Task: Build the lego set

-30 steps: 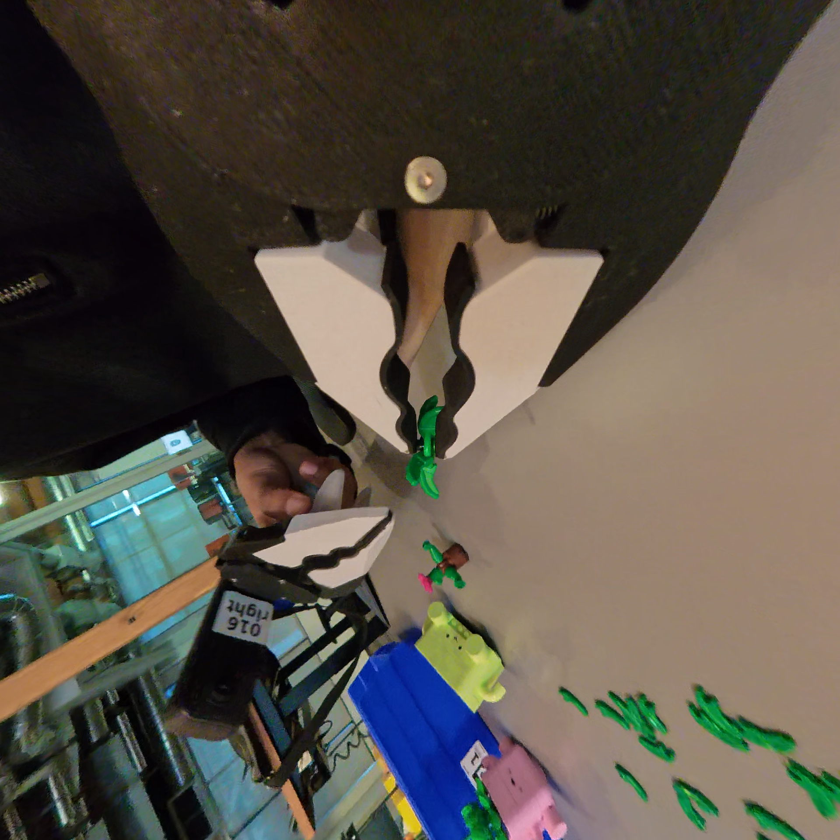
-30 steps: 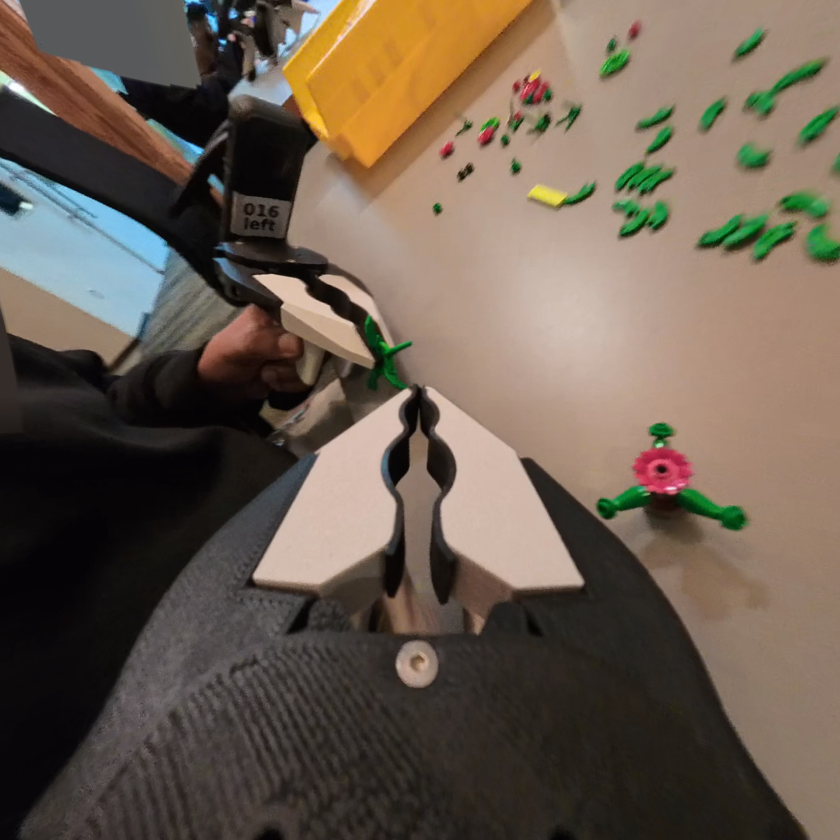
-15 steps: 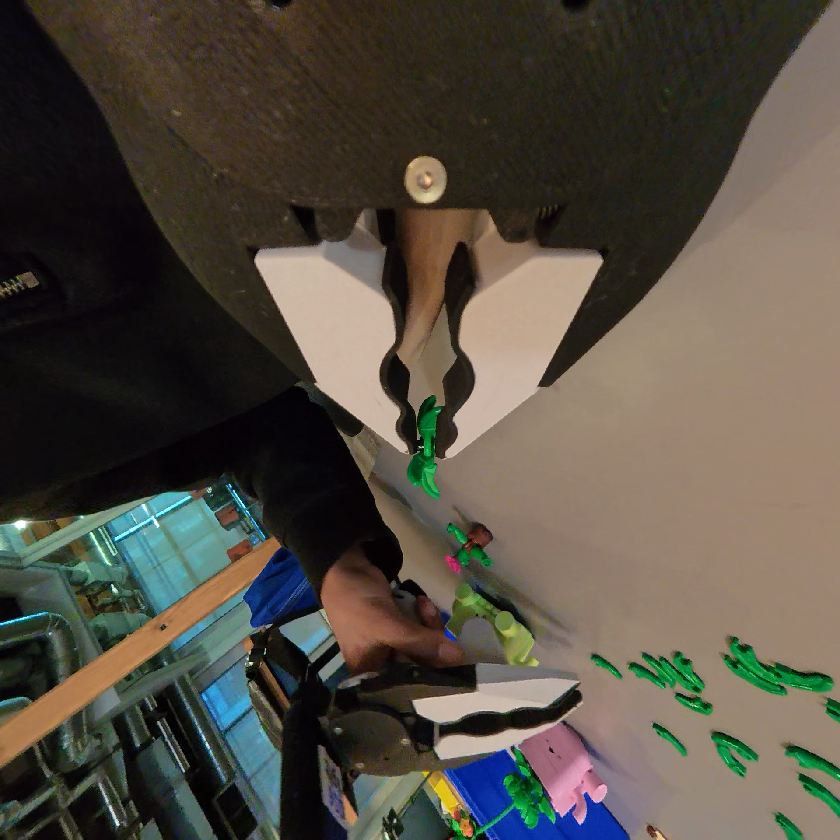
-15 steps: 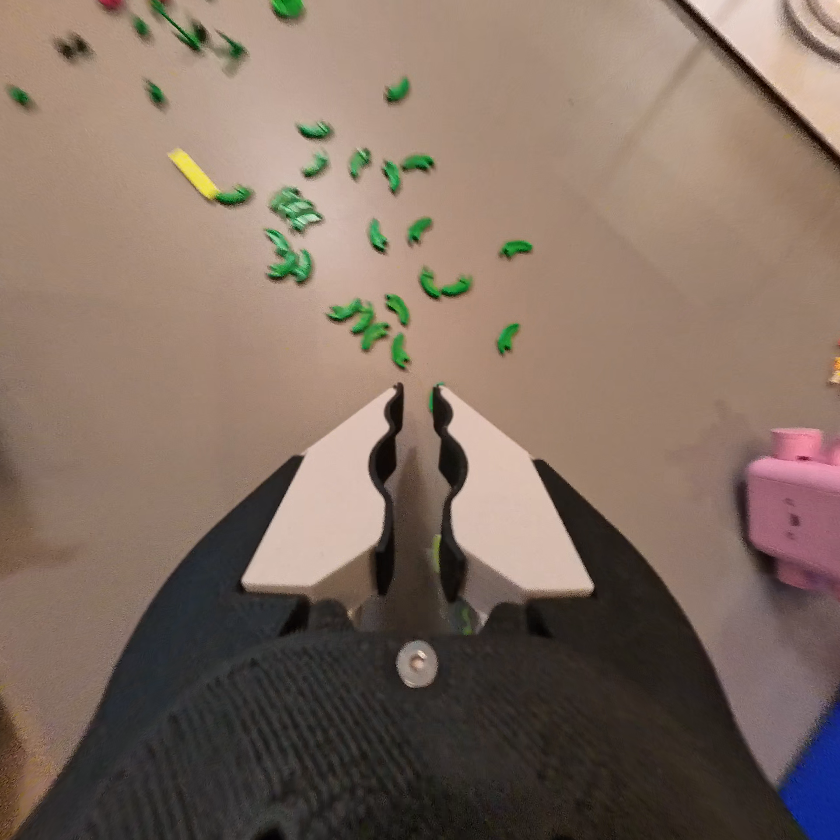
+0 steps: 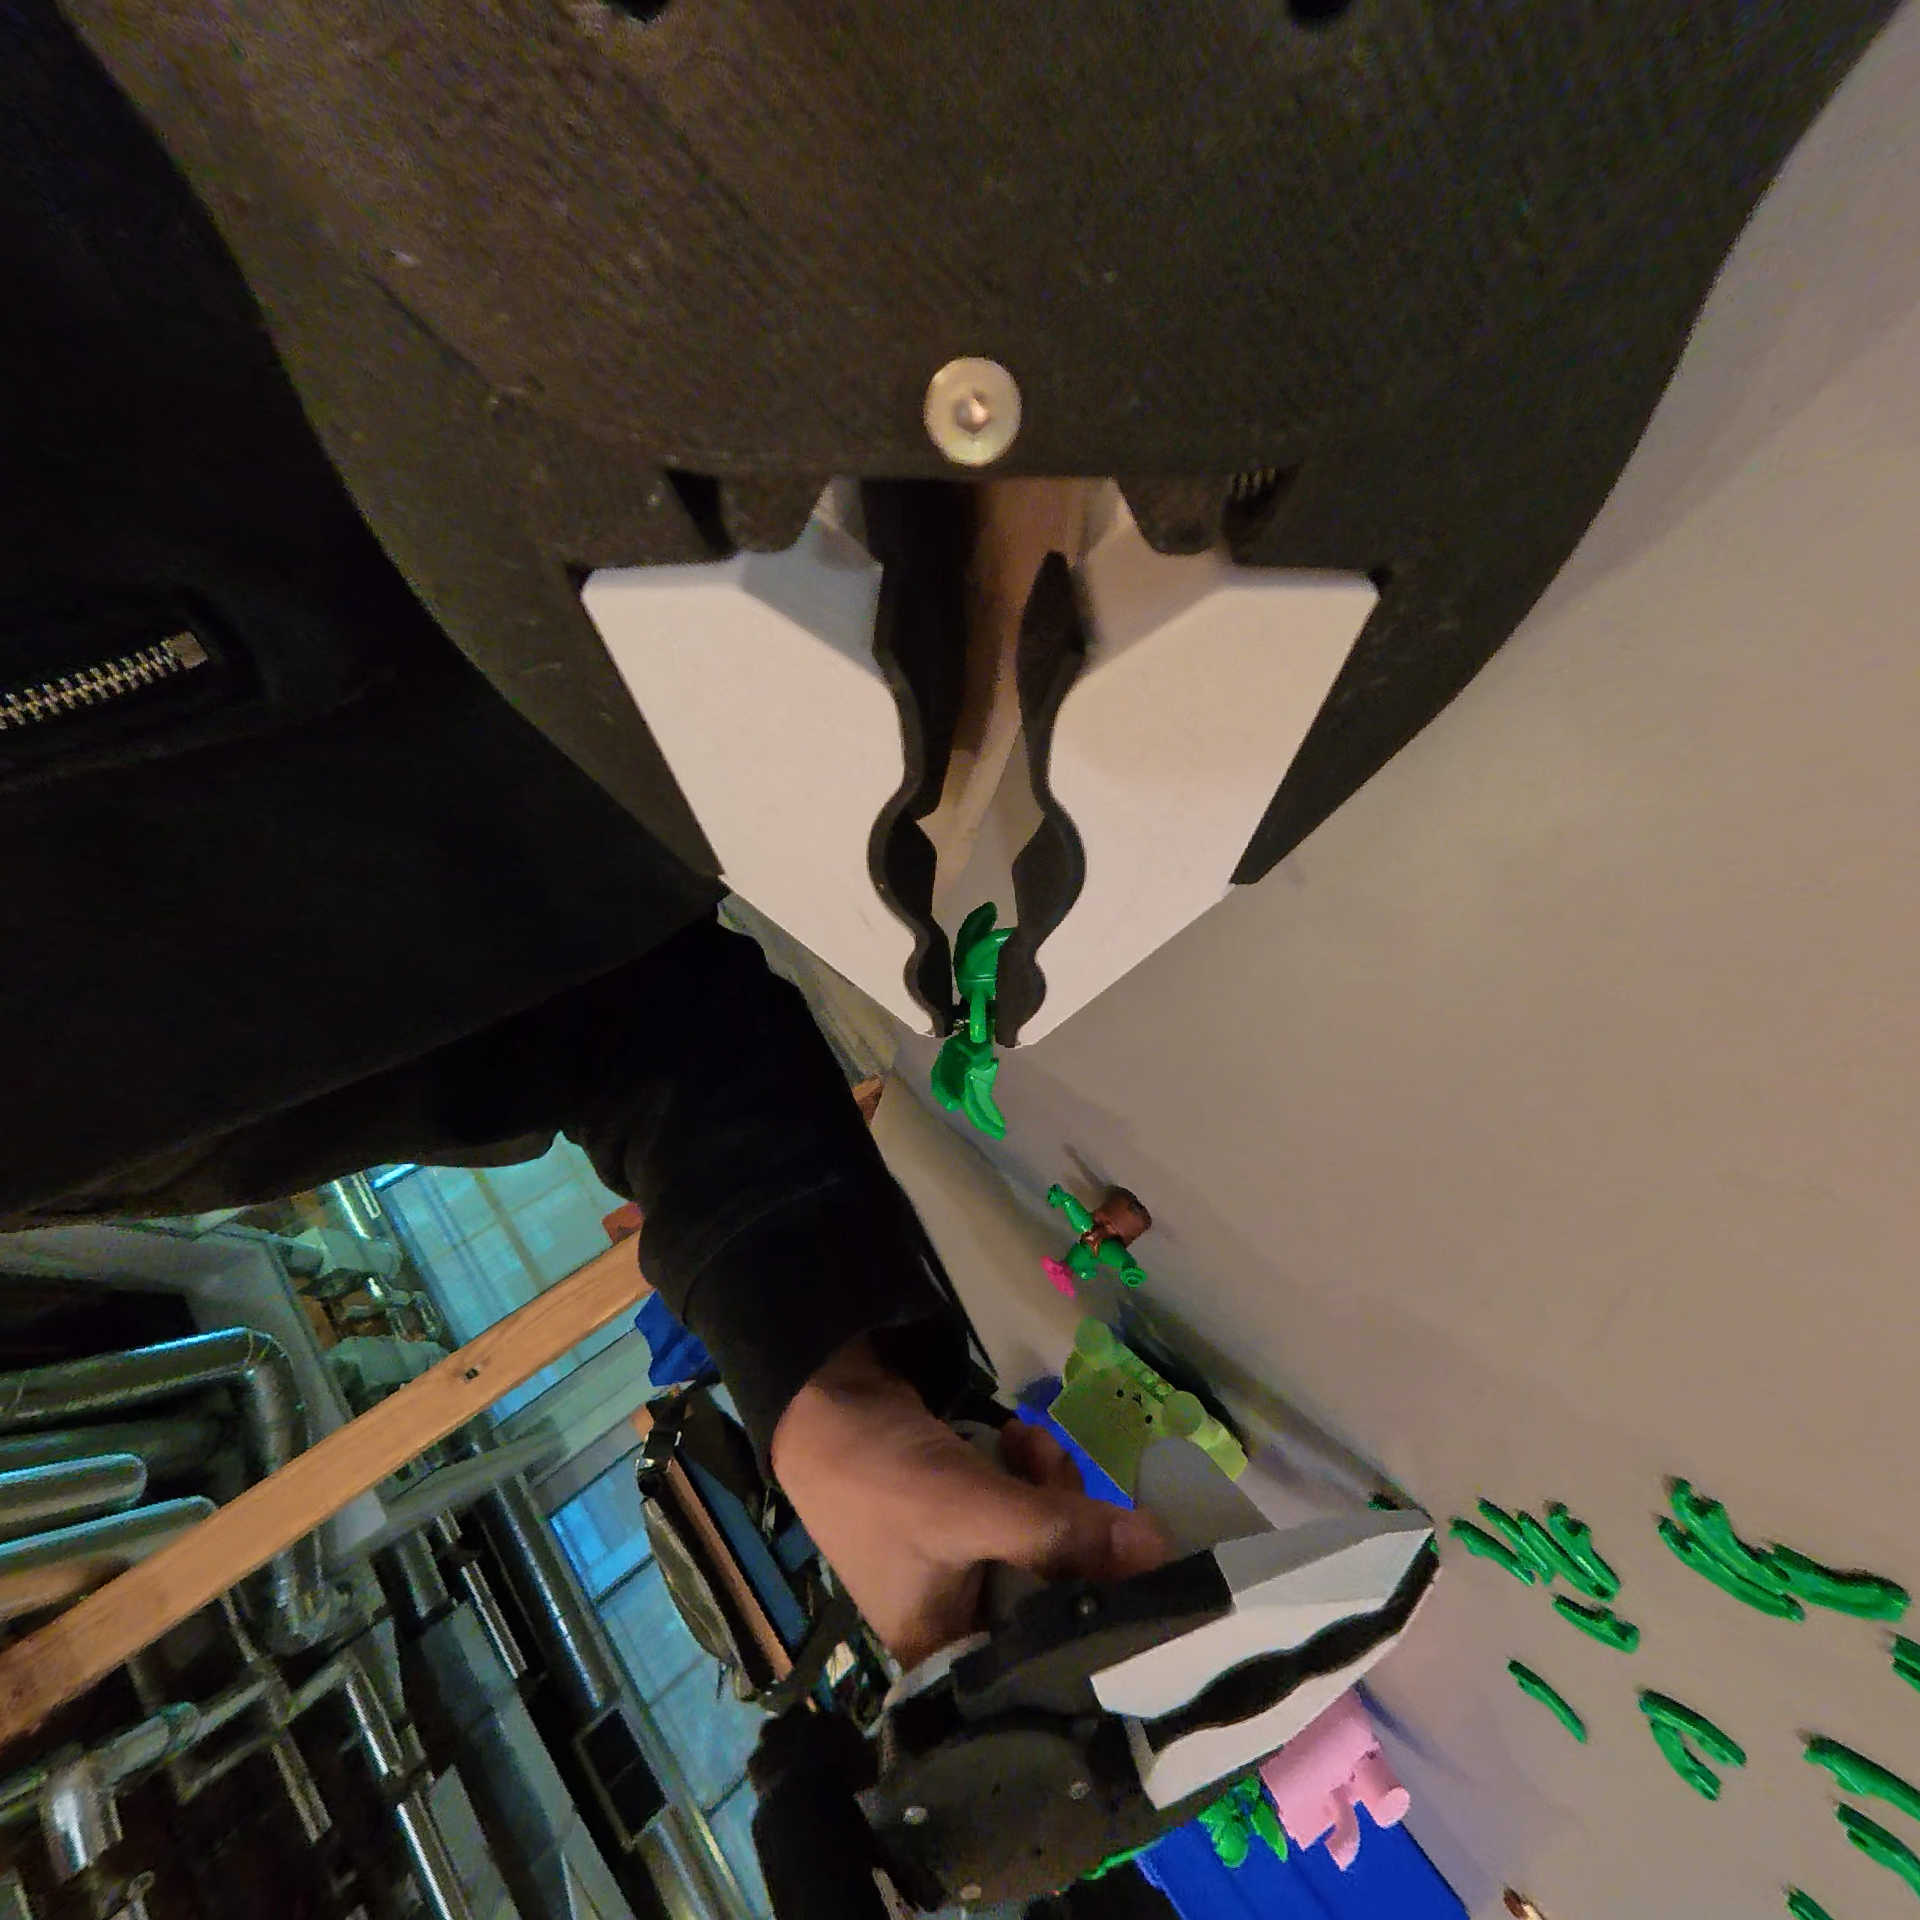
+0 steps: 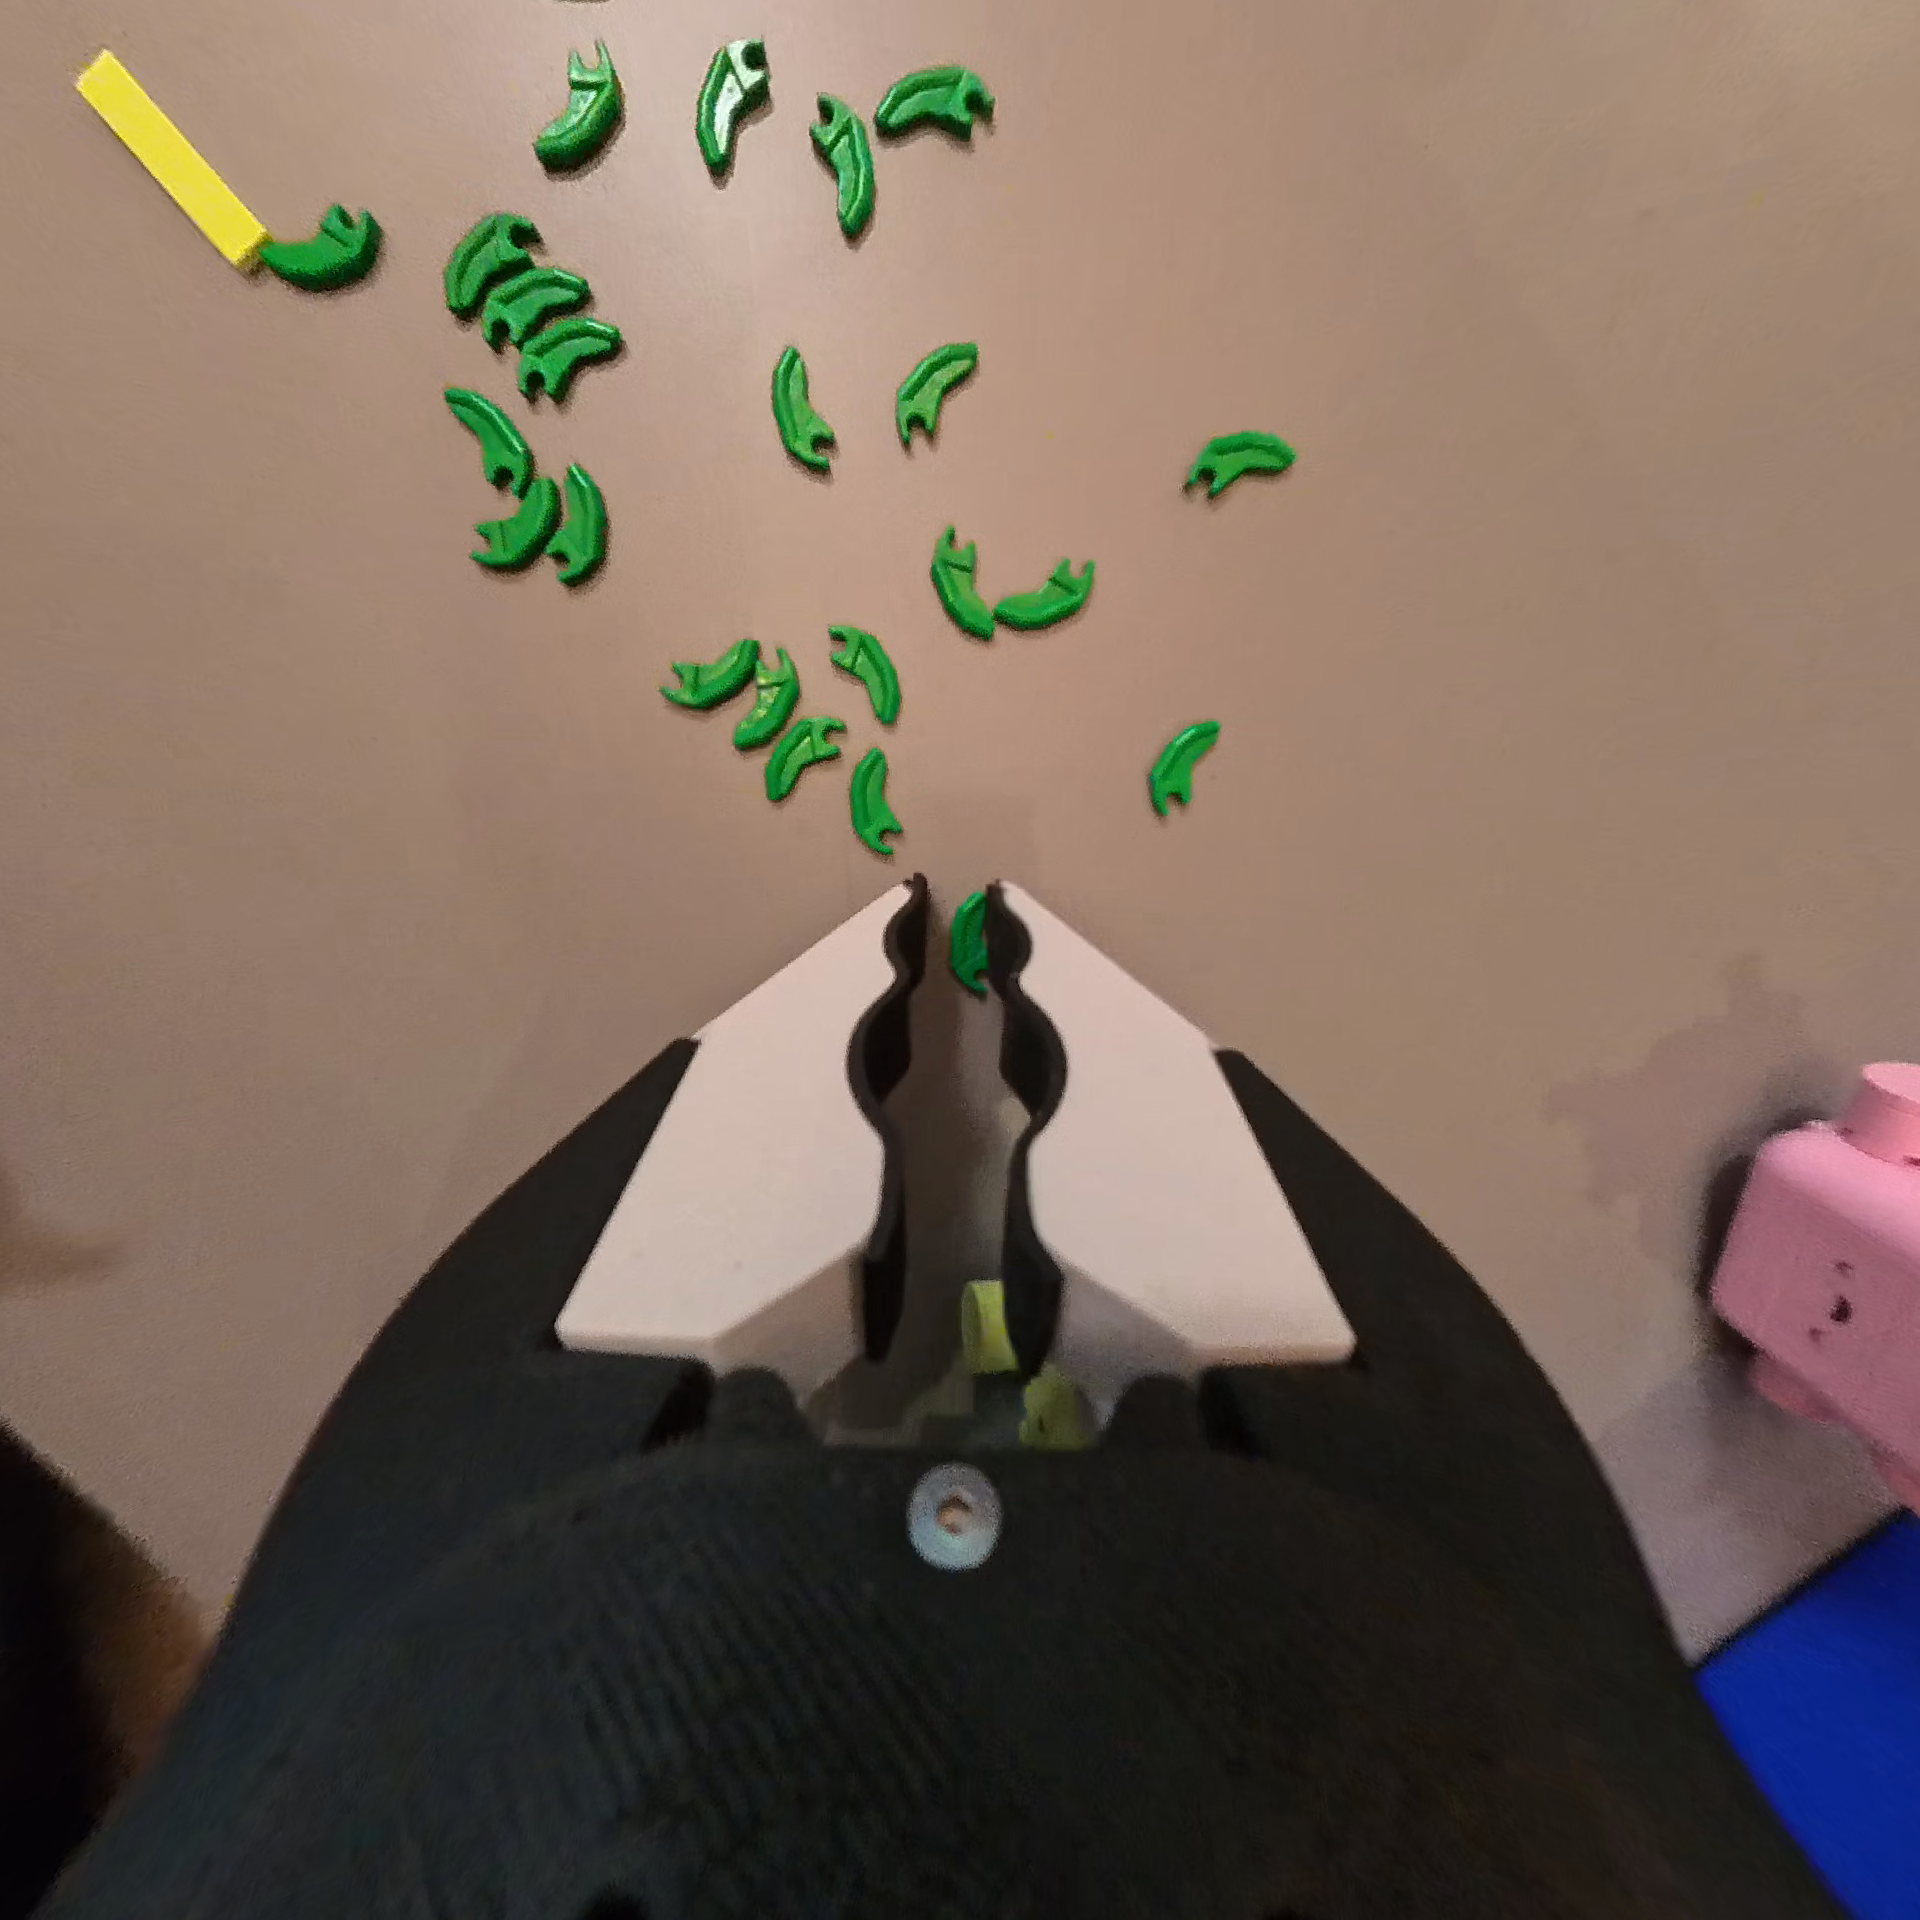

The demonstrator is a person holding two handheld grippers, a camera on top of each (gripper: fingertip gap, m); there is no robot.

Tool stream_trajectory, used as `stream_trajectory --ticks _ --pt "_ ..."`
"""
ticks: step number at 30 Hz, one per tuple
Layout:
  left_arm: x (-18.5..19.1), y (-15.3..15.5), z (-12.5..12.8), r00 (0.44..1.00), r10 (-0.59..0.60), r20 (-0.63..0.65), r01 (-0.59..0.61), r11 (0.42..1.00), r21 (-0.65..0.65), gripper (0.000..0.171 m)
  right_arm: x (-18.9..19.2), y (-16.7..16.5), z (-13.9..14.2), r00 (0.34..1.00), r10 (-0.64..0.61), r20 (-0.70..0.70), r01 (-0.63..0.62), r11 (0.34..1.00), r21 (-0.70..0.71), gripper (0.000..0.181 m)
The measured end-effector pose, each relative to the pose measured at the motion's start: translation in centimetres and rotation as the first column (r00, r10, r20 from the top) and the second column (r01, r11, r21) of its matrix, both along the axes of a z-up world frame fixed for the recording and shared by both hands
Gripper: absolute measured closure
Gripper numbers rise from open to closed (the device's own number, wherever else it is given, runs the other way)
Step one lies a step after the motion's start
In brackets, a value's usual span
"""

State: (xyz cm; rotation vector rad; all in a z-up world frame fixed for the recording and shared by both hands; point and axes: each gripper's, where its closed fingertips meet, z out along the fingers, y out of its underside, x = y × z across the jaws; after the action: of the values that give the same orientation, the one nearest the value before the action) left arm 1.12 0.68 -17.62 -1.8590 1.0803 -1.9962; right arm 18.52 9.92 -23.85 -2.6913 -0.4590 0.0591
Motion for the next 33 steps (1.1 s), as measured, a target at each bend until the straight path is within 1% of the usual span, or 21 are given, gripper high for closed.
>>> stream_trajectory --ticks 1,3,4,8,9,11,13,14,15,17,19,23,26,29,33 --pt "0.0 0.0 0.0 1.000 -0.003 0.002 0.003 1.000 -0.001 0.167 -0.3 -0.1 -0.1 1.000 -0.005 -0.031 0.005 1.000 -0.023 0.177" --pt "-0.1 -0.1 0.2 1.000 -0.004 0.008 0.004 1.000 -0.004 0.167 -1.1 -0.5 0.0 0.996 -0.015 -0.093 0.010 0.998 -0.062 0.174" --pt "-0.1 0.0 0.2 1.000 -0.005 0.010 0.005 1.000 -0.005 0.167 -1.8 -1.0 0.0 0.992 -0.009 -0.125 -0.001 0.996 -0.084 0.181" --pt "-0.3 0.2 0.4 1.000 0.007 0.015 -0.007 1.000 -0.002 0.167 -7.0 -3.8 0.2 0.961 0.074 -0.266 -0.103 0.990 -0.093 0.181" --pt "-0.3 0.3 0.4 1.000 0.010 0.015 -0.010 1.000 -0.002 0.167 -7.9 -4.2 0.7 0.961 0.099 -0.258 -0.117 0.992 -0.056 0.181" --pt "-0.4 0.4 0.3 1.000 0.014 0.015 -0.014 1.000 -0.005 0.167 -7.4 -4.4 2.4 0.981 0.102 -0.164 -0.093 0.994 0.059 0.181" --pt "-0.4 0.3 0.3 1.000 0.015 0.019 -0.014 1.000 -0.013 0.167 -5.1 -3.5 4.7 0.997 0.048 -0.061 -0.035 0.980 0.196 0.181" --pt "-0.3 0.3 0.4 1.000 0.012 0.021 -0.012 1.000 -0.016 0.167 -3.6 -2.9 5.5 1.000 0.006 -0.022 0.000 0.968 0.251 0.177" --pt "-0.3 0.2 0.4 1.000 0.008 0.024 -0.008 1.000 -0.017 0.167 -2.4 -2.4 5.6 1.000 -0.029 -0.005 0.029 0.965 0.262 0.170" --pt "-0.1 0.0 0.6 1.000 -0.002 0.026 0.003 1.000 -0.009 0.167 -1.3 -2.0 4.0 0.998 -0.055 -0.039 0.061 0.984 0.170 0.158" --pt "-0.1 -0.2 0.8 1.000 -0.008 0.029 0.008 1.000 0.005 0.167 -1.2 -1.6 2.5 0.995 -0.055 -0.086 0.063 0.994 0.094 0.155" --pt "-0.1 -0.1 1.0 0.999 -0.003 0.035 0.003 1.000 0.015 0.167 -0.7 -1.1 0.2 0.994 -0.060 -0.091 0.060 0.998 -0.003 0.160" --pt "-0.3 0.1 1.1 0.999 0.002 0.040 -0.002 1.000 0.008 0.167 -1.5 -1.3 0.0 0.993 -0.044 -0.112 0.040 0.999 -0.033 0.174" --pt "-0.4 0.4 1.2 0.999 0.014 0.044 -0.015 1.000 0.012 0.167 -3.8 -2.1 0.0 0.987 -0.004 -0.159 -0.003 0.999 -0.047 0.175" --pt "-0.8 1.2 1.4 0.998 0.046 0.047 -0.047 0.999 0.020 0.167 -9.7 -4.8 0.2 0.968 0.106 -0.227 -0.117 0.992 -0.039 0.175"
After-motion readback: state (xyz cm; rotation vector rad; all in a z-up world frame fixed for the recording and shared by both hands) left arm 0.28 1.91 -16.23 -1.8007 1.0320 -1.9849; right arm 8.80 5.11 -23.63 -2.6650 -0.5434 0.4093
